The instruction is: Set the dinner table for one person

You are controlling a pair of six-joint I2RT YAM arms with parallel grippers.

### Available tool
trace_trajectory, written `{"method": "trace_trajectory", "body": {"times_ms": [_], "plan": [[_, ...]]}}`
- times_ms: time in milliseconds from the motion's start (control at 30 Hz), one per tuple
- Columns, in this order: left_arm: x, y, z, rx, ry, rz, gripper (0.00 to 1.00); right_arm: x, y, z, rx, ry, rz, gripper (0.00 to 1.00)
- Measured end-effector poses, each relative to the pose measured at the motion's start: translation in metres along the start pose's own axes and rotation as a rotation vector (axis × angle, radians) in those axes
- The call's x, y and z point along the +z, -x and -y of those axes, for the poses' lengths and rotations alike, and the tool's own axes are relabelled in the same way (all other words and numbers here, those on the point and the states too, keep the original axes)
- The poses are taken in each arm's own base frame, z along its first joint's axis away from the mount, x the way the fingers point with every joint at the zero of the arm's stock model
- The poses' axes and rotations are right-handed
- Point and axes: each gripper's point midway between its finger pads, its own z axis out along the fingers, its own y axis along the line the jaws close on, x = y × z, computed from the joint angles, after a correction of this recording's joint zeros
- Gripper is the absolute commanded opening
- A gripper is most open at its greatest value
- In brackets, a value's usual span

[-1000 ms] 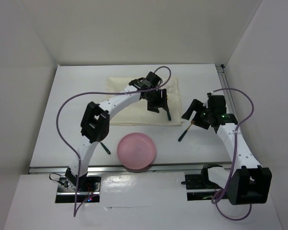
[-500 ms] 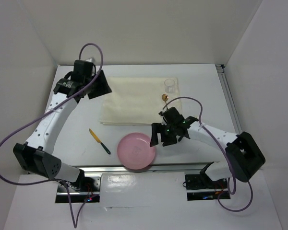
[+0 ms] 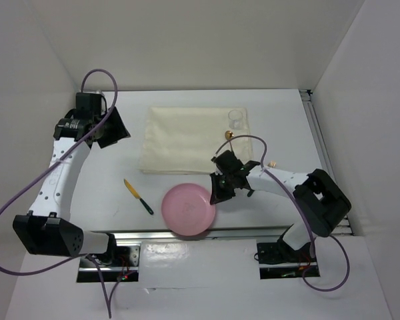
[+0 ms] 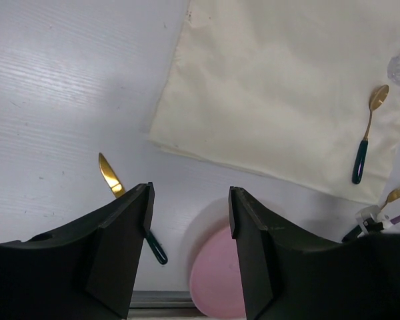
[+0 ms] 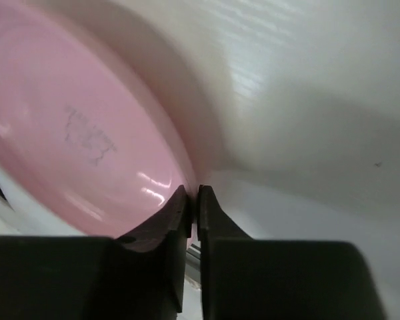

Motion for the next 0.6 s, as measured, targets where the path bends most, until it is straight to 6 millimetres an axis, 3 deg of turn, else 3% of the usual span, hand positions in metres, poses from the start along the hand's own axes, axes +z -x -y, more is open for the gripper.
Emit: {"method": "trace_trajectory", "body": {"times_ms": [67,267,333,433,533,600], "plan": [[-0.002,0.006,-0.006,-0.014,0.008,0.010,0.65,-0.004,0.009,-0.003,-0.014,-0.010,0.020,0.00],[-0.008,0.020,-0.017,-0.035,0.012,0.037,0.65,-0.033,0.059,-0.025,-0.076,-0.025,0.118,0.00],[-0.008,0.019,-0.015,-0.035,0.001,0.029,0.65,-0.052,0.093,-0.033,-0.093,-0.024,0.176,0.00],[-0.007,0.014,-0.012,-0.035,-0.024,0.020,0.68,-0.070,0.162,-0.032,-0.070,-0.040,0.281,0.00],[-0.005,-0.005,-0.017,-0.041,-0.031,-0.007,0.60,-0.066,0.231,-0.018,-0.031,-0.060,0.361,0.00],[-0.004,-0.021,-0.018,-0.053,-0.042,-0.021,0.59,-0.055,0.257,0.001,0.006,-0.089,0.357,0.00]]}}
